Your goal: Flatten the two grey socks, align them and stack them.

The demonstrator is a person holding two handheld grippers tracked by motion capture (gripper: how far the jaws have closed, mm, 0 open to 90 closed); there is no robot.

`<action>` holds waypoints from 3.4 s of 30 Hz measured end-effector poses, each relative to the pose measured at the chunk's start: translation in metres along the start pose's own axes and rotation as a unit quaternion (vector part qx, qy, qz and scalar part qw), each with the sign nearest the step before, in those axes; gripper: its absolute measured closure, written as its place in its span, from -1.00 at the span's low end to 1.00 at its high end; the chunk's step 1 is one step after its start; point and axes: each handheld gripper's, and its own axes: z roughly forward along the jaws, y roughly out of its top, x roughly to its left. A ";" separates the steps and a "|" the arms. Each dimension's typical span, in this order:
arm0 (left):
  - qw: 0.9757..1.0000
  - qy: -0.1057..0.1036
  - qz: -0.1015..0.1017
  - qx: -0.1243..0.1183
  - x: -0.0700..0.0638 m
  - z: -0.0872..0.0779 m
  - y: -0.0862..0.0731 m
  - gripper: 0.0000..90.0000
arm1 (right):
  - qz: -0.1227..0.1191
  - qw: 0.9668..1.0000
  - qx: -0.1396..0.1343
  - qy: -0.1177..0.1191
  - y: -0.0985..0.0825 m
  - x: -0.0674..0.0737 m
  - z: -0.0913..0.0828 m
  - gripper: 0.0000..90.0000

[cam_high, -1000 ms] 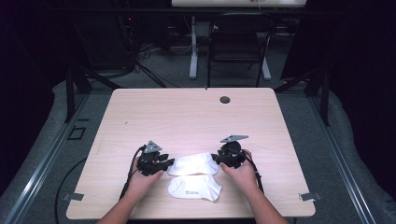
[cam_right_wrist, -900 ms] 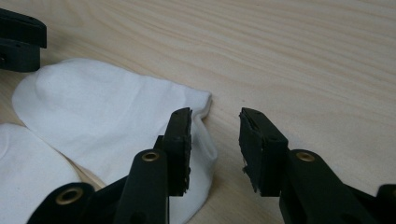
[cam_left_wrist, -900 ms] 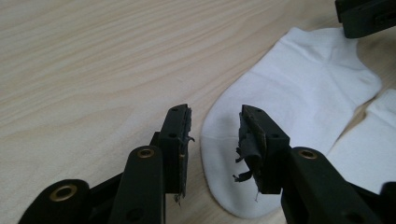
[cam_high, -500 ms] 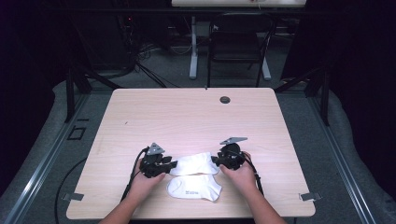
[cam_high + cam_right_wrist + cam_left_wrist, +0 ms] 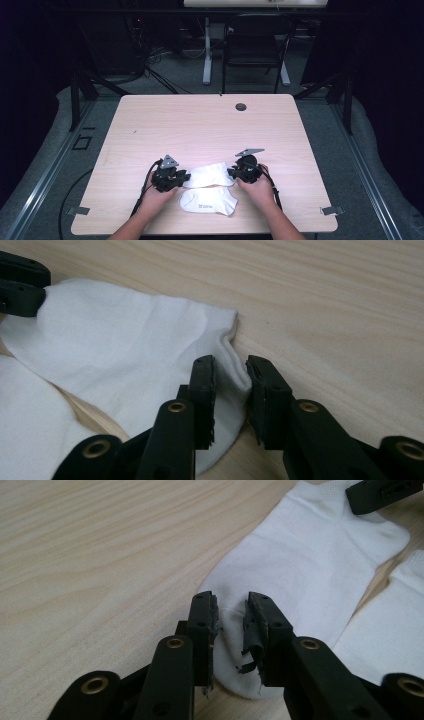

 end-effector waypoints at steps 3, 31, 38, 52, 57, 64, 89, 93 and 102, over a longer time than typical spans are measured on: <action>1.000 0.001 0.001 -0.003 -0.001 0.000 -0.001 0.77 | -0.004 1.000 -0.002 -0.005 -0.001 0.002 0.000 0.78; 1.000 -0.006 -0.005 -0.030 0.001 -0.014 0.006 0.95 | 0.007 0.999 -0.041 0.021 0.004 0.006 -0.015 0.91; 0.999 -0.011 -0.008 -0.037 0.000 -0.020 0.009 0.95 | 0.001 0.999 -0.044 0.028 0.009 0.011 -0.023 0.91; 0.999 -0.013 -0.003 -0.038 -0.007 -0.037 0.018 0.95 | -0.001 0.998 -0.052 0.034 0.014 0.020 -0.040 0.91; 0.999 -0.013 -0.001 -0.039 -0.009 -0.044 0.019 0.95 | -0.003 0.998 -0.056 0.043 0.013 0.025 -0.047 0.91; 0.999 -0.020 0.007 -0.035 -0.016 -0.053 0.016 0.95 | -0.005 0.997 -0.058 0.049 0.010 0.031 -0.058 0.91; 0.999 -0.045 0.013 -0.016 -0.047 -0.073 -0.009 0.95 | -0.015 0.997 -0.045 0.068 -0.028 0.056 -0.085 0.91; 0.999 -0.051 0.014 -0.014 -0.049 -0.071 -0.012 0.95 | -0.015 0.997 -0.040 0.070 -0.036 0.058 -0.086 0.91; 0.998 -0.057 0.016 -0.002 -0.049 -0.063 -0.018 0.95 | -0.012 0.997 -0.028 0.071 -0.044 0.059 -0.083 0.91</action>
